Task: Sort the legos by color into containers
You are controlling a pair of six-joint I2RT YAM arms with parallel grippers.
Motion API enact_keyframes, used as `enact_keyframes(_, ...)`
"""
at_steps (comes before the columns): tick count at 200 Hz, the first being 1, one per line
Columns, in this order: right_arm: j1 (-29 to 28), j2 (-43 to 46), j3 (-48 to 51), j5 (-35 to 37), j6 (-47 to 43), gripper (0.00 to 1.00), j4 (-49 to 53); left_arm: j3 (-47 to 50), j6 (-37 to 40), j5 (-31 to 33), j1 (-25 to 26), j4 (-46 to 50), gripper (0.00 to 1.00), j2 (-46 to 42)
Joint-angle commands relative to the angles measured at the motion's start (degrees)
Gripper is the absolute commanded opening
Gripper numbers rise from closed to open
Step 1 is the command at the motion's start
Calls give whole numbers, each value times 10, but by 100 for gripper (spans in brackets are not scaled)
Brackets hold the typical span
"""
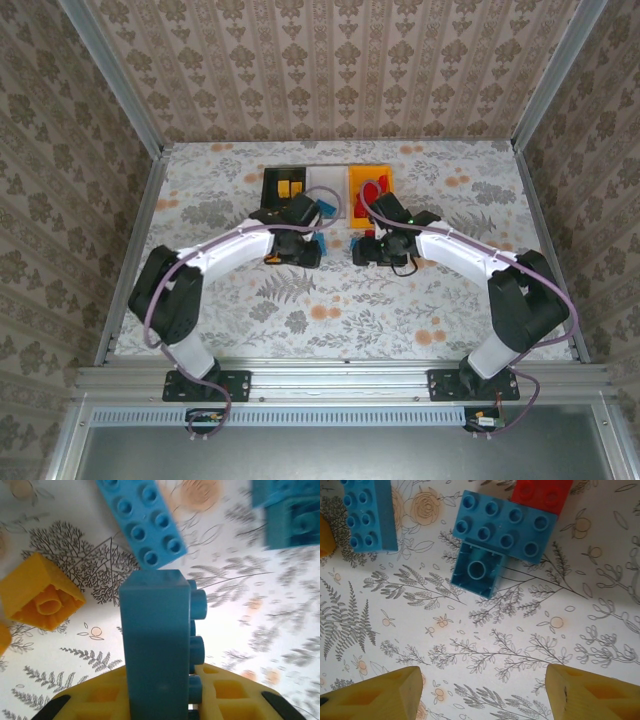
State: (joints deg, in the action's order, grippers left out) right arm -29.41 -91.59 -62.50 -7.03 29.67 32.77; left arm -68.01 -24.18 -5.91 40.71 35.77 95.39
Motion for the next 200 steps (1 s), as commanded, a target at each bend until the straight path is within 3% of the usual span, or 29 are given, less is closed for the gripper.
enact_keyframes(1,19,37,-5,24,-16,68,24,4,-1,-56,-26,-15,24,-56)
enact_keyframes(39,43,65,7,19,-16,68,24,26,-5,-175,-83,-98,24,-107)
enact_keyframes(71,44,68,24,2,-6,68,15,-24,34,-211,-110,-97,24,-77)
enact_keyframes(115,44,73,46,-4,2,68,5,-126,49,-218,-134,-70,24,18)
enact_keyframes(200,46,73,65,3,-3,68,2,-354,78,-183,-134,8,24,246)
